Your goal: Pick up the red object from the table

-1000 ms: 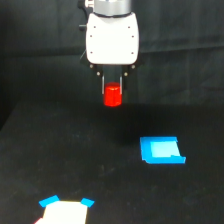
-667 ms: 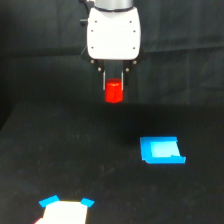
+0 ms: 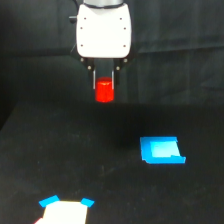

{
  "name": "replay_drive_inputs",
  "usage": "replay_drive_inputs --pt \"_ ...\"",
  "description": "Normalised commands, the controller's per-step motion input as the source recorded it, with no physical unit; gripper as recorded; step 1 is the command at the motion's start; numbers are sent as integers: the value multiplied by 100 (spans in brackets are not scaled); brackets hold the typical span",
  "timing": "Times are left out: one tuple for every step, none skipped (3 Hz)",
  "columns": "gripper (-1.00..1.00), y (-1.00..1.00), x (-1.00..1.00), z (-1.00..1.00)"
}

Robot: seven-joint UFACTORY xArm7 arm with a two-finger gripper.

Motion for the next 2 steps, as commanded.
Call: replay_drive_inputs --pt "-100 -17 -100 86" --pt "-100 -63 67 22"
